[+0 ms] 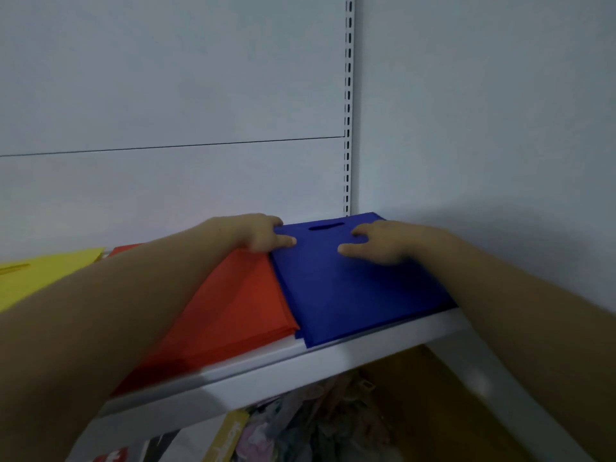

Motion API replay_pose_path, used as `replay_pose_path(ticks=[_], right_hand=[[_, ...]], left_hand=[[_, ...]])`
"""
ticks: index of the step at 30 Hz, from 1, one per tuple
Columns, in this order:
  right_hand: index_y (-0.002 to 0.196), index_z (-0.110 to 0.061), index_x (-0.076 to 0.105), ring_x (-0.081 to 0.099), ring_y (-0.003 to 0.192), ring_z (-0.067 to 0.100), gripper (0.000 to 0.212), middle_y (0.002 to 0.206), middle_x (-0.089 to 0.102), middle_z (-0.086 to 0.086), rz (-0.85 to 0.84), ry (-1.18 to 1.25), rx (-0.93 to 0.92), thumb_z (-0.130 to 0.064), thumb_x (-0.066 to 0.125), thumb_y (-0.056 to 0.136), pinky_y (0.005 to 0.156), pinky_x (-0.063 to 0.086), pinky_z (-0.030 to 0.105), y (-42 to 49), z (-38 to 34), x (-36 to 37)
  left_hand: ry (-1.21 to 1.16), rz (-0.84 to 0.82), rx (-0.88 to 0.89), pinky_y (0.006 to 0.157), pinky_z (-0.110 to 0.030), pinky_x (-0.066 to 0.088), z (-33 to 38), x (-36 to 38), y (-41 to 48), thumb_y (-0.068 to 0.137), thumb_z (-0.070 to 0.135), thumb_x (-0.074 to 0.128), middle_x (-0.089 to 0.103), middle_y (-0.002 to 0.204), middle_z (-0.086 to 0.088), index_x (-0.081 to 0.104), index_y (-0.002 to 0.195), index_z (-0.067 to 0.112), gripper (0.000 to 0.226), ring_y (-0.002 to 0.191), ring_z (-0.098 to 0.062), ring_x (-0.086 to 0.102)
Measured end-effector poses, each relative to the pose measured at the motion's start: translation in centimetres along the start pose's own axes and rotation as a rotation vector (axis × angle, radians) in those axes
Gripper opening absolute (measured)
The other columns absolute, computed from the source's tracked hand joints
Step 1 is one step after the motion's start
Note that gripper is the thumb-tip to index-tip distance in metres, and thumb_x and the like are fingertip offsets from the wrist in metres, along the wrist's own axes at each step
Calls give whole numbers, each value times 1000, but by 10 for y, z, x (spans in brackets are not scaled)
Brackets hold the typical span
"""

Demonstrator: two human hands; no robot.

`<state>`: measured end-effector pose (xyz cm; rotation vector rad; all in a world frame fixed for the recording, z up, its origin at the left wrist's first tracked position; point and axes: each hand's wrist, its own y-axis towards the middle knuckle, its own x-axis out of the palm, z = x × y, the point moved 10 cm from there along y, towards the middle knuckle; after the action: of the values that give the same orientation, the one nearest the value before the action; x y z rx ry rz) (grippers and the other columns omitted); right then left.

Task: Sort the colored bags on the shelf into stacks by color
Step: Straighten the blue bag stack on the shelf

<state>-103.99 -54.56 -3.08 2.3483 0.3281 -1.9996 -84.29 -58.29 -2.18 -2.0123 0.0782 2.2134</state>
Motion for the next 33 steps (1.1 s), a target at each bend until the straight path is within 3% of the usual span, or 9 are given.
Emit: replay_pose_path(ticks=[9, 13, 21, 24, 33], right_hand=[[147, -37, 26, 29, 140, 22, 80, 156, 24, -3, 22, -60, 61, -81, 30, 80, 113, 26, 48, -62, 7, 6], [147, -40, 23, 28, 140, 21, 85, 155, 24, -5, 56, -93, 43, -85, 25, 75, 115, 20, 50, -79, 12, 6], [147, -45, 18, 10, 145, 12, 101, 158, 12, -11, 47, -35, 33, -89, 13, 57, 117, 10, 51, -107, 25, 21], [147, -45, 16, 8, 145, 12, 95, 158, 11, -12, 86, -24, 14, -89, 13, 63, 117, 12, 50, -107, 26, 25], [146, -45, 19, 7, 146, 12, 116, 157, 13, -15, 239, -23, 26, -90, -13, 44, 118, 4, 52, -99, 36, 26]], left_hand=[[-35, -35, 36, 112, -35, 21, 13, 14, 36, 91, 61, 39, 28, 153, -4, 25, 148, 15, 74, 139, -23, 30], [-57, -43, 32, 111, -33, 25, 12, 19, 45, 90, 61, 42, 32, 151, -6, 26, 147, 15, 75, 136, -24, 34], [-65, -81, -12, 113, -36, 23, 4, 18, 54, 86, 64, 45, 29, 153, -2, 26, 147, 19, 78, 138, -22, 30], [-57, -78, -11, 113, -36, 23, 4, 16, 58, 87, 63, 46, 28, 153, -2, 27, 147, 19, 77, 138, -22, 30], [-93, -33, -29, 111, -34, 25, 0, 14, 61, 88, 58, 49, 31, 152, -3, 28, 147, 18, 74, 137, -22, 33]])
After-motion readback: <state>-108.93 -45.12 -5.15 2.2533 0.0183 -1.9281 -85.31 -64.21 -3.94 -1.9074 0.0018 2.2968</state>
